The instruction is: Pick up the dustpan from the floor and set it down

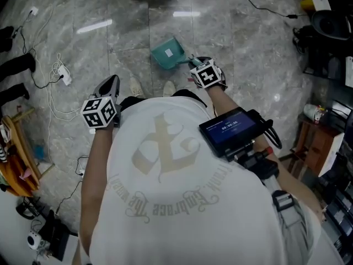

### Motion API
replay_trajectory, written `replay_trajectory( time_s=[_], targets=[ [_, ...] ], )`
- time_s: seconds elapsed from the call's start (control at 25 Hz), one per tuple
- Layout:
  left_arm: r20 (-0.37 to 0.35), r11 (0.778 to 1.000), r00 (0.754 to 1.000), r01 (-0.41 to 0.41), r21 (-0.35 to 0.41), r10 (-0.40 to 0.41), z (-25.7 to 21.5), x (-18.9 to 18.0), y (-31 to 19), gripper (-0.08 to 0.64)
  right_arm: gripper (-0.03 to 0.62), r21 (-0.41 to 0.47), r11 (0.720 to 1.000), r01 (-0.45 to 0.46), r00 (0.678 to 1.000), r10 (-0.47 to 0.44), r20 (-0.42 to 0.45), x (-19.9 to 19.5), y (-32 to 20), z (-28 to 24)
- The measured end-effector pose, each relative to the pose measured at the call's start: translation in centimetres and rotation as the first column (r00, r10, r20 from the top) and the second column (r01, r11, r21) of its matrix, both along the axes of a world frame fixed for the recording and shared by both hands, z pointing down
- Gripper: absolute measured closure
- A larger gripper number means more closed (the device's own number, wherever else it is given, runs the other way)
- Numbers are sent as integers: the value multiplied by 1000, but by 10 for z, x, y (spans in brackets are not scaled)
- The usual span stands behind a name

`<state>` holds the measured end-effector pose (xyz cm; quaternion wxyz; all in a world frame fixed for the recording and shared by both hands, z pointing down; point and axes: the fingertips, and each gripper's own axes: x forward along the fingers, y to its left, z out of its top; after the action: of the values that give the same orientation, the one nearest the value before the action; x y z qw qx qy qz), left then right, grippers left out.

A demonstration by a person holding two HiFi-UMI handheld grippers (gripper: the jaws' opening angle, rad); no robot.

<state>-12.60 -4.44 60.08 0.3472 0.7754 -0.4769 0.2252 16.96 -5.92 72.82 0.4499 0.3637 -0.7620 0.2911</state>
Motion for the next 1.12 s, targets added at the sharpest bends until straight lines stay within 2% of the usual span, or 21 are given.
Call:
replay_trajectory(
  time_s=[0.2,0.52,0.76,0.96,1.12],
  targets=[
    [-24,1000,1000,-5,28,6,-5,-19,-21,548,494,14,1000,6,1000,-6,-13,-9,-16,-21],
    [-73,997,997,-5,80,11,-10,-55,-64,548,494,72,997,37,999,-37,-6,-57,-45,-59],
    [-92,998,995,-42,56,47,-5,-64,-54,548,494,60,998,23,999,-24,21,-81,-36,-82],
    [-108,991,993,-41,127,55,-20,-73,-84,548,494,127,990,65,997,-70,31,-101,-78,-113],
    [-110,989,992,-39,144,55,-20,-84,-86,548,494,151,984,99,994,-106,37,-121,-87,-128]
  ],
)
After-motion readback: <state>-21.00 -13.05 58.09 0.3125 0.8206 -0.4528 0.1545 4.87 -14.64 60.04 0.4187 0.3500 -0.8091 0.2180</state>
